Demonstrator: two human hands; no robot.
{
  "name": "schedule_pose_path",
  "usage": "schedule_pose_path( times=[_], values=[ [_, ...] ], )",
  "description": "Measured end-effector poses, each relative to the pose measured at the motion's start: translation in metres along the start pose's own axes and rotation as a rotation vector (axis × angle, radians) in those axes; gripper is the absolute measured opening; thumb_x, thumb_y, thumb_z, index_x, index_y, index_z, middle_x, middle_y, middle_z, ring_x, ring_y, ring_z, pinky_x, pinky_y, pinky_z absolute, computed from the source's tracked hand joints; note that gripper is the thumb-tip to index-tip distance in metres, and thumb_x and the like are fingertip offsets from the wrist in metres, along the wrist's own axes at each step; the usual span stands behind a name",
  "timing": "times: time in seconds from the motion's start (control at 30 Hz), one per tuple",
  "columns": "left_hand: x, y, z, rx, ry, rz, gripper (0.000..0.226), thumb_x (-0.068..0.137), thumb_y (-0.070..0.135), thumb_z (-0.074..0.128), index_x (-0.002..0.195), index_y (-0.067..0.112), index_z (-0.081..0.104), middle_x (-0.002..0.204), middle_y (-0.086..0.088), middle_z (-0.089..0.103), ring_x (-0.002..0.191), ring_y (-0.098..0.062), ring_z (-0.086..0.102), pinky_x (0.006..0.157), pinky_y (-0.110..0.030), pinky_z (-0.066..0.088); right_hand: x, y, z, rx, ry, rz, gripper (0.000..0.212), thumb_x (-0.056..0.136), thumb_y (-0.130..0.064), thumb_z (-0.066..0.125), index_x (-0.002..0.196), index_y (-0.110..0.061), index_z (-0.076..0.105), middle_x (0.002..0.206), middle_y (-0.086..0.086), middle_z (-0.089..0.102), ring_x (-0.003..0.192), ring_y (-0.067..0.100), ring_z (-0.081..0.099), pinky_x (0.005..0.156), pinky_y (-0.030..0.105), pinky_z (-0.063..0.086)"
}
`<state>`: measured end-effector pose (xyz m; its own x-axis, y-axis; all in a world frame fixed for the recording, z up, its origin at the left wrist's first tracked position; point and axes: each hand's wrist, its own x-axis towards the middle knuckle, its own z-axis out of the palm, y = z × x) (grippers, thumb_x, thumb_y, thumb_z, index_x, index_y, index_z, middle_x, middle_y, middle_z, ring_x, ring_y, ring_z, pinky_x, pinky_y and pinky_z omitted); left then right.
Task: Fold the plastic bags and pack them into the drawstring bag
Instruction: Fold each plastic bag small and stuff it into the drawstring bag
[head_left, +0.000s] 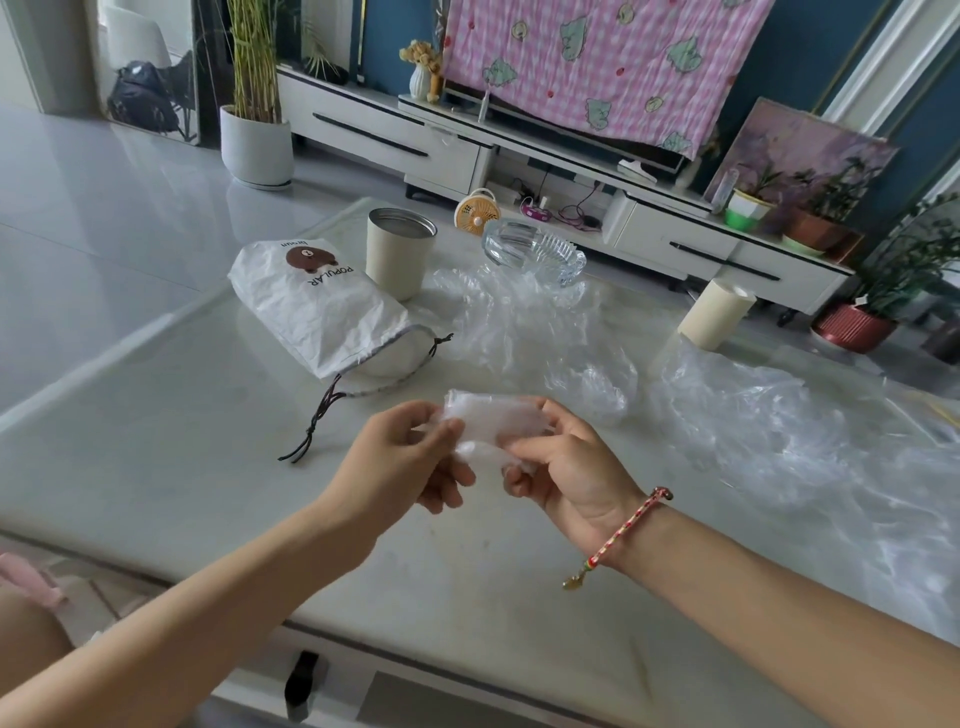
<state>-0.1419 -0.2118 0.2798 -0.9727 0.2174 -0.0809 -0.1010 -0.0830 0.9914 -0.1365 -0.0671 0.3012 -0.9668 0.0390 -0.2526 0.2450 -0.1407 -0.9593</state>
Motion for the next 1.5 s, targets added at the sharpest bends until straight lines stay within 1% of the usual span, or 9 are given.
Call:
schedule_pose_path(
  times=[0.27,0.4,0.57,0.67,0.83,1.03,1.23,1.4,1.5],
  values=[
    [0.0,0.005,-0.005,-0.223,-0.089,-0.3,0.032,0.093,0.035,0.048,0.077,0.009,0.056,0.07,-0.01,0.057,0.062,-0.024,0.063,0.054,-0.028,0.054,-0.001,0.004,-0.002,-0.231,-0.084,-0.129,0.064,0.08,0.027,0.032,0.035,-0.014,0.054,0.076,0.001,0.062,0.041,0.01,0.045,0.042,0.019,0.036],
    [0.0,0.003,-0.005,-0.136,-0.059,-0.256,0.01,0.091,0.012,0.056,0.087,0.003,0.058,0.072,-0.012,0.058,0.051,-0.017,0.06,0.048,-0.02,0.049,-0.001,0.008,-0.003,-0.552,-0.108,-0.312,0.063,0.079,0.024,0.042,0.042,-0.024,0.061,0.089,-0.002,0.06,0.061,0.001,0.056,0.056,0.015,0.044],
    [0.011,0.0,-0.016,0.277,0.122,0.055,0.004,0.088,0.01,0.059,0.086,0.014,0.061,0.07,0.004,0.061,0.05,-0.002,0.056,0.053,-0.013,0.043,0.002,0.001,-0.001,-0.556,0.009,-0.303,0.02,0.066,-0.01,0.052,0.072,-0.021,0.068,0.081,0.0,0.063,0.068,0.007,0.053,0.064,0.015,0.042],
    [0.013,0.005,-0.021,0.493,0.049,0.204,0.017,0.084,0.012,0.064,0.08,0.029,0.063,0.061,0.014,0.062,0.056,-0.005,0.055,0.057,-0.015,0.042,0.005,-0.005,0.002,-0.584,-0.082,-0.314,0.012,0.087,-0.015,0.061,0.1,-0.017,0.063,0.099,-0.004,0.066,0.089,0.003,0.059,0.083,0.017,0.046],
    [0.016,0.018,-0.032,0.432,0.036,0.22,0.015,0.083,0.013,0.068,0.08,0.028,0.066,0.061,0.005,0.057,0.049,0.001,0.049,0.052,-0.011,0.037,0.005,-0.005,0.01,-0.73,-0.159,-0.286,0.008,0.083,-0.018,0.07,0.086,-0.016,0.063,0.082,-0.001,0.064,0.073,0.003,0.056,0.076,0.026,0.05],
    [0.02,0.025,-0.038,0.076,-0.081,-0.038,0.014,0.087,0.017,0.06,0.079,0.019,0.07,0.078,-0.004,0.064,0.073,-0.016,0.056,0.074,-0.032,0.044,0.001,-0.009,0.019,-0.552,-0.21,-0.277,0.019,0.073,-0.007,0.077,0.073,-0.019,0.063,0.087,-0.009,0.061,0.073,0.002,0.058,0.073,0.012,0.046],
    [0.018,0.025,-0.016,-0.002,-0.153,-0.324,0.026,0.094,0.009,0.043,0.076,0.014,0.062,0.056,0.001,0.049,0.047,-0.01,0.04,0.049,-0.022,0.031,-0.004,-0.012,0.022,-0.289,-0.238,-0.241,0.009,0.076,-0.004,0.072,0.075,-0.013,0.069,0.109,-0.01,0.069,0.105,0.01,0.063,0.089,0.015,0.046],
    [0.037,0.012,-0.031,0.769,0.473,0.51,0.012,0.09,0.008,0.051,0.084,0.013,0.06,0.078,0.002,0.06,0.079,-0.022,0.049,0.065,-0.026,0.031,0.007,-0.012,0.016,-0.265,-0.065,-0.245,0.013,0.072,-0.012,0.076,0.082,-0.007,0.07,0.089,0.012,0.07,0.084,0.014,0.063,0.088,0.023,0.047],
    [0.058,0.003,-0.046,1.14,0.49,0.751,0.035,0.079,0.012,0.064,0.112,0.005,0.058,0.124,-0.018,0.053,0.115,-0.029,0.036,0.094,-0.04,0.031,0.011,-0.009,0.012,-0.26,-0.045,-0.225,0.011,0.08,-0.014,0.07,0.086,-0.005,0.069,0.082,0.005,0.066,0.073,0.008,0.059,0.074,0.018,0.046]
  ],
)
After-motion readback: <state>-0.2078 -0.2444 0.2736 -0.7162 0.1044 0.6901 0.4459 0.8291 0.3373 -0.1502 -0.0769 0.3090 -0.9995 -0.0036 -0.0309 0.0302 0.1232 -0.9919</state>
